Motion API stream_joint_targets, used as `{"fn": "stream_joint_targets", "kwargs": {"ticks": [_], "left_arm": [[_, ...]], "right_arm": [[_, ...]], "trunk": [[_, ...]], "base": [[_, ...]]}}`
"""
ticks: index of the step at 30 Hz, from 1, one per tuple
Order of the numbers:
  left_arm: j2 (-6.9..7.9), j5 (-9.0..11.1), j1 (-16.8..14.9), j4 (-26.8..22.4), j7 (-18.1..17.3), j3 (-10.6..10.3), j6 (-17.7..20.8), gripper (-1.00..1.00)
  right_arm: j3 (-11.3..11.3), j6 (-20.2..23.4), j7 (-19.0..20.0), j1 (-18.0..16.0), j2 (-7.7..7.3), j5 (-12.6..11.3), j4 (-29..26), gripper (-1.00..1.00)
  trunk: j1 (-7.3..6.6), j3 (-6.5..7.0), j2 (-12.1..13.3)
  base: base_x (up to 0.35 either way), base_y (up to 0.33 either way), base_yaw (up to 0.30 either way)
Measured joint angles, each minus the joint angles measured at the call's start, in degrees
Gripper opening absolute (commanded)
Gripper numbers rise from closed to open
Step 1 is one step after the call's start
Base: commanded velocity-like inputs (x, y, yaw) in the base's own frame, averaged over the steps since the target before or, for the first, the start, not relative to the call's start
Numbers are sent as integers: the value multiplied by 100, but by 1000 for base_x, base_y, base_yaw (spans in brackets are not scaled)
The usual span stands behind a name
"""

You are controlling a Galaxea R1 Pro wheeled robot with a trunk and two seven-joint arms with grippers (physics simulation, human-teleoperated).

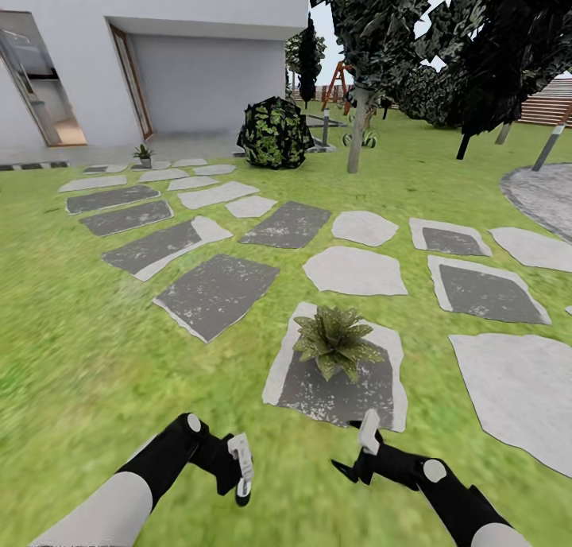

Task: Pick up the pesticide atomizer in the garden and spray insectifuge to fully cover both potted plants in the garden.

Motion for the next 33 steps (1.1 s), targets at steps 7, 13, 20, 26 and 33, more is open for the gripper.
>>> {"fn": "stream_joint_targets", "kwargs": {"ticks": [7, 13, 20, 26, 33], "left_arm": [[-3, -46, -54, -26, -222, -35, 73, -100], [-25, -58, -57, -39, -413, -50, -68, -100], [-70, -233, -57, -37, -617, -46, -471, -100], [-128, -241, -57, -42, -621, -55, -665, -100], [-180, -264, -57, -42, -622, -54, -749, -100]], "right_arm": [[21, -4, 49, -4, 227, 34, -32, 100], [13, 3, 240, -33, 279, 30, -196, 100], [12, 2, 1767, -35, 311, 32, -494, 100], [11, 10, 1921, -35, 317, 24, -542, -100], [12, 159, 2368, -39, 473, 23, -854, -100]], "trunk": [[0, 0, 0], [0, 0, 0], [0, 0, 0], [0, 0, 0], [0, 0, 0]], "base": [[0, 0, 0], [0, 0, 0], [0, 0, 0], [0, 0, 0], [0, 0, 0]]}}
